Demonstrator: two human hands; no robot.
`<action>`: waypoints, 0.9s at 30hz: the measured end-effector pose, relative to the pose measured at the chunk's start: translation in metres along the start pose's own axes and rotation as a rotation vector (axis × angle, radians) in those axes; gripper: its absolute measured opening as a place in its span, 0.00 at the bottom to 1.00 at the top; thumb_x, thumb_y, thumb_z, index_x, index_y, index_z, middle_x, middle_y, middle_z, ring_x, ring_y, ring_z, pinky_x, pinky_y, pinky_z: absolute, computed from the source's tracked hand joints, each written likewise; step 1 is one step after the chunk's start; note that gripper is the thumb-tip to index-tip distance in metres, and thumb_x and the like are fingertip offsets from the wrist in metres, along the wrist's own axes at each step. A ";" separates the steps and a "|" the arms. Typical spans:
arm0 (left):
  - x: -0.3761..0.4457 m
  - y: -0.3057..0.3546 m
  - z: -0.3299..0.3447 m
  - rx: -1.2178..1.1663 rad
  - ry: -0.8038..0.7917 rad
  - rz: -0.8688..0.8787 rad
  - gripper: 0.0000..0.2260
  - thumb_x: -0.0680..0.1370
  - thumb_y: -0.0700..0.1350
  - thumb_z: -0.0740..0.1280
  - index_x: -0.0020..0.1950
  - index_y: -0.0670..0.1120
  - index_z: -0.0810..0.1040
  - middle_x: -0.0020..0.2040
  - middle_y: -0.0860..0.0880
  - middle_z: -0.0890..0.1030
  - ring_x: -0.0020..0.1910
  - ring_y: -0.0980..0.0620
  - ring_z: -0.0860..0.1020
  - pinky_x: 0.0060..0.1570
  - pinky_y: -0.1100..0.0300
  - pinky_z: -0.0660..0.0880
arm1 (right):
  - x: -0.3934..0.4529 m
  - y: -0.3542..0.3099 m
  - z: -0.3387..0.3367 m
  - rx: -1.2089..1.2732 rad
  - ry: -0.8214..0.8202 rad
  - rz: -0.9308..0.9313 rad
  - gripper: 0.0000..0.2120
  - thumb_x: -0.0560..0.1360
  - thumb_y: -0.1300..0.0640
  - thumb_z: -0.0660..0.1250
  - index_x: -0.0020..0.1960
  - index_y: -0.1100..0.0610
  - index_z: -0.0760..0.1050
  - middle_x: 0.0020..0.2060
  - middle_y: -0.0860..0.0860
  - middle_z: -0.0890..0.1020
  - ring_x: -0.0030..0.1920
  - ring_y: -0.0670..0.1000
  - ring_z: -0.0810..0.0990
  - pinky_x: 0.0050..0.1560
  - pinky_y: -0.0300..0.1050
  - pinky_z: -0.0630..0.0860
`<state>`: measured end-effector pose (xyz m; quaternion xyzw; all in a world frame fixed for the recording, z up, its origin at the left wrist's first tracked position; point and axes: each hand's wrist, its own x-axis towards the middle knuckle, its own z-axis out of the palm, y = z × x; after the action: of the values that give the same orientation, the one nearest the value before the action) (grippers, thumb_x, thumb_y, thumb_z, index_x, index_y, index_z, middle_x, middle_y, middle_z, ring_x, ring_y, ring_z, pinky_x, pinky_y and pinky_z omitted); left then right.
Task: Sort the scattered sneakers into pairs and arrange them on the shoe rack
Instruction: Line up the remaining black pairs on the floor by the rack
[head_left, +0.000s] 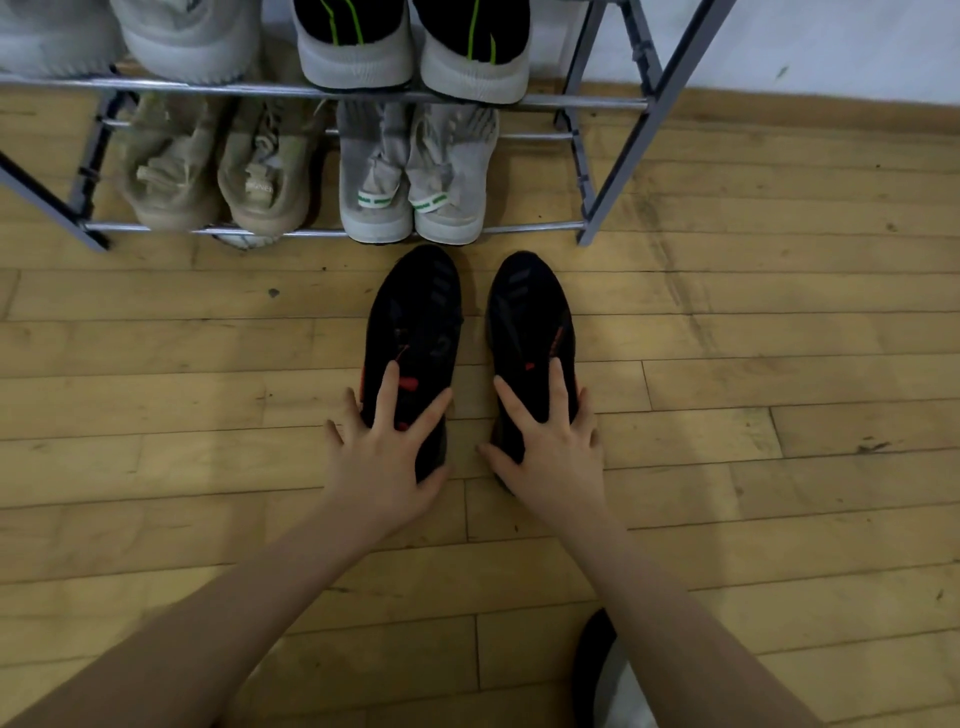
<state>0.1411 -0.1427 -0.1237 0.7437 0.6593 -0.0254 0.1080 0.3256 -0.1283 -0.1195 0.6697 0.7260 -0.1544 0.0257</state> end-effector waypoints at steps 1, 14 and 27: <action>0.000 0.000 0.000 0.003 -0.011 -0.007 0.36 0.71 0.67 0.60 0.73 0.65 0.42 0.76 0.42 0.42 0.68 0.28 0.57 0.59 0.38 0.67 | -0.002 0.000 0.000 -0.006 0.006 -0.007 0.36 0.73 0.33 0.58 0.73 0.34 0.40 0.76 0.53 0.38 0.72 0.69 0.47 0.64 0.67 0.62; 0.003 -0.005 -0.008 -0.176 0.120 0.085 0.26 0.68 0.55 0.72 0.66 0.55 0.73 0.72 0.43 0.64 0.54 0.30 0.71 0.42 0.41 0.76 | -0.011 -0.005 0.008 0.167 0.089 -0.009 0.27 0.73 0.46 0.67 0.71 0.45 0.64 0.75 0.54 0.57 0.70 0.70 0.52 0.64 0.69 0.61; 0.032 0.040 -0.103 -0.166 0.245 0.578 0.23 0.70 0.57 0.65 0.65 0.57 0.74 0.72 0.48 0.66 0.48 0.35 0.72 0.39 0.45 0.77 | -0.051 0.004 -0.069 0.265 0.490 0.338 0.24 0.72 0.47 0.68 0.67 0.48 0.70 0.71 0.55 0.66 0.68 0.70 0.60 0.56 0.68 0.71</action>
<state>0.1735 -0.0960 -0.0235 0.8863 0.4286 0.1500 0.0906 0.3469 -0.1593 -0.0418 0.7956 0.5625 -0.0756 -0.2119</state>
